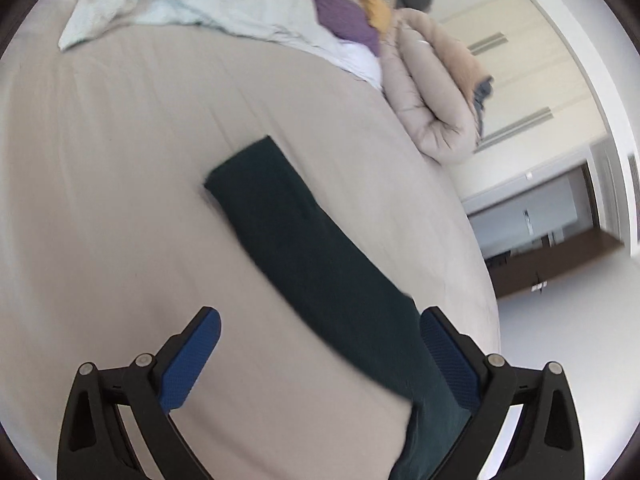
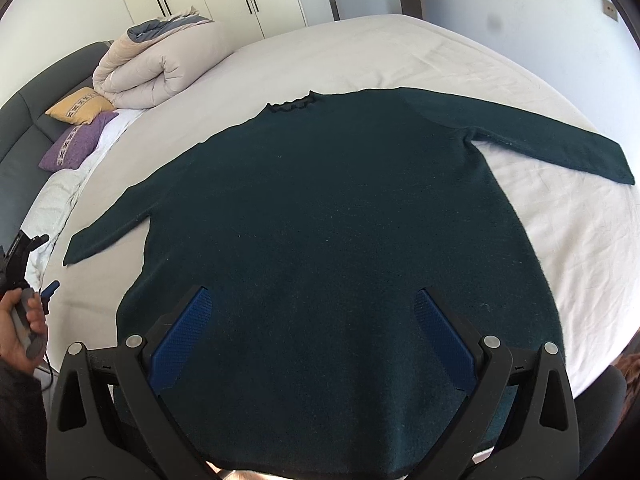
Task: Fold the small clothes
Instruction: 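Grasp the sweater sleeve with the left gripper and lift it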
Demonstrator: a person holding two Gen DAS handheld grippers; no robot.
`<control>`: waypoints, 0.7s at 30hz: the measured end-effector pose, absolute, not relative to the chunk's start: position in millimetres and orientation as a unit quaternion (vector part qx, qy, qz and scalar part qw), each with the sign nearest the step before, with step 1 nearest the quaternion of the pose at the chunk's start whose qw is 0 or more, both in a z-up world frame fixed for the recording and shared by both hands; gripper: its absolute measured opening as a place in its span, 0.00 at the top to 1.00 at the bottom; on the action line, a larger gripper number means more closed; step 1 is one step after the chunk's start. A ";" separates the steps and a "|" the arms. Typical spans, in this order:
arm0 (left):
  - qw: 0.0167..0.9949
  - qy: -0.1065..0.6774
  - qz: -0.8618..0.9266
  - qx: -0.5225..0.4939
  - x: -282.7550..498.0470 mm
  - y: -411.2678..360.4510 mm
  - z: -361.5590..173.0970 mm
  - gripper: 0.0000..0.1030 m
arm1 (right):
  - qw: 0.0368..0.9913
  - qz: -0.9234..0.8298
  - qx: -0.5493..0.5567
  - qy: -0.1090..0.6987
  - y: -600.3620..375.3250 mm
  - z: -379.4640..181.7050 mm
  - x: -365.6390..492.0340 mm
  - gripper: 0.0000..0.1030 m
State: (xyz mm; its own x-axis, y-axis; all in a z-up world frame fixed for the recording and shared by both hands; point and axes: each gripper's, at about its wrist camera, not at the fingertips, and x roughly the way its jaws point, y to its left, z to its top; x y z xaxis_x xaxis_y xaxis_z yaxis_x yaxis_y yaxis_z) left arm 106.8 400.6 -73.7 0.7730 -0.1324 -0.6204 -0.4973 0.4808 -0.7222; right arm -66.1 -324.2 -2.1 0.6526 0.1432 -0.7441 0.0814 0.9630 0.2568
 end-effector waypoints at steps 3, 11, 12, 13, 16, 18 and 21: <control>0.759 0.327 0.109 -0.552 125.9 410.1 -101.6 0.19 | 0.892 0.018 0.129 0.432 -313.5 -12.2 -50.6 0.00; 0.732 0.281 0.119 -0.609 152.8 424.8 -118.6 0.19 | 0.885 0.024 0.115 0.450 -293.4 -28.2 -30.7 0.00; 0.728 0.274 0.122 -0.617 156.5 427.1 -121.4 0.21 | 0.885 0.025 0.116 0.451 -292.9 -29.6 -29.9 0.00; 0.725 0.268 0.126 -0.622 158.5 432.9 -123.8 0.24 | 0.884 0.024 0.117 0.452 -291.8 -31.2 -27.8 0.00; 0.714 0.275 0.133 -0.630 168.8 440.3 -134.4 0.67 | 0.882 0.023 0.121 0.455 -292.2 -35.9 -23.2 0.00; 0.709 0.288 0.136 -0.629 171.9 438.8 -139.7 0.94 | 0.882 0.022 0.120 0.454 -292.5 -36.9 -22.5 0.00; 0.742 0.302 0.154 -0.578 172.9 425.3 -123.8 0.94 | 0.882 0.017 0.129 0.453 -297.8 -40.2 -17.3 0.00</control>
